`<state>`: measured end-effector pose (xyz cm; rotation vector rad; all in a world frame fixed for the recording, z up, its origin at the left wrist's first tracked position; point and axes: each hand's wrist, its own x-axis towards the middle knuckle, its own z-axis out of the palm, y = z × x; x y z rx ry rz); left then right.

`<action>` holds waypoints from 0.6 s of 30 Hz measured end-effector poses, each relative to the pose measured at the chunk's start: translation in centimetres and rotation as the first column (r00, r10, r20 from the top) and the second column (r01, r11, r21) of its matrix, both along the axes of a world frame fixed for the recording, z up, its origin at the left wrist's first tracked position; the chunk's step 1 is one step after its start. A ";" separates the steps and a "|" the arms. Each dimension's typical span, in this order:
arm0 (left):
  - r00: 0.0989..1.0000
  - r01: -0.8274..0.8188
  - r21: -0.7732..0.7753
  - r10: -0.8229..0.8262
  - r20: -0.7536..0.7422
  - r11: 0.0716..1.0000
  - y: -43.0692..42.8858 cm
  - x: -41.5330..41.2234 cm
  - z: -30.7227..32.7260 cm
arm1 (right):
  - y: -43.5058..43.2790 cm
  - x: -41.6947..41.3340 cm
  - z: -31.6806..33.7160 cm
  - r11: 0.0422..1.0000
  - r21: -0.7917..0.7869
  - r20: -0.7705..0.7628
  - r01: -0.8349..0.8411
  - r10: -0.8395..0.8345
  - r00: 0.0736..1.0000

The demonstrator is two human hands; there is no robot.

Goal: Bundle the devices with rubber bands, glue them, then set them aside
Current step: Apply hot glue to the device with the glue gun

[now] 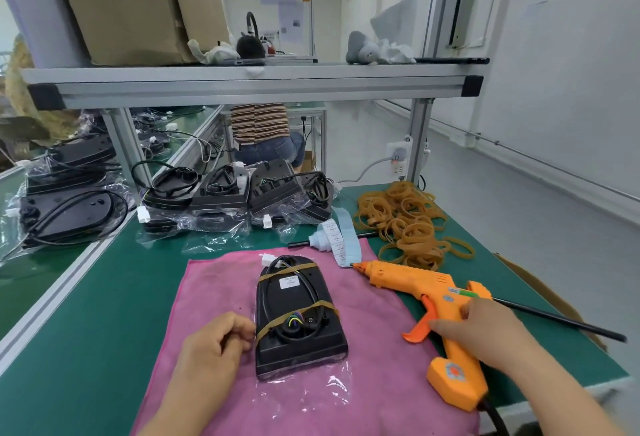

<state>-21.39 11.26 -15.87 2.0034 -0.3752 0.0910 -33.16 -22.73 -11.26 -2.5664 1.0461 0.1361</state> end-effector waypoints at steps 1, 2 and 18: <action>1.000 0.000 0.002 0.000 -0.003 1.000 0.0 0.0 0.0 | -0.4 0.0 0.1 0.998 0.063 0.026 0.027 -0.028 0.999; 1.000 0.000 0.006 0.000 -0.004 1.000 0.0 0.0 0.0 | -0.9 -0.1 0.2 0.988 0.143 0.058 0.056 -0.064 0.996; 1.000 -0.018 -0.025 0.018 -0.016 1.000 0.1 0.4 -0.4 | 2.2 -0.2 6.8 0.188 0.768 0.638 -0.612 -0.161 0.753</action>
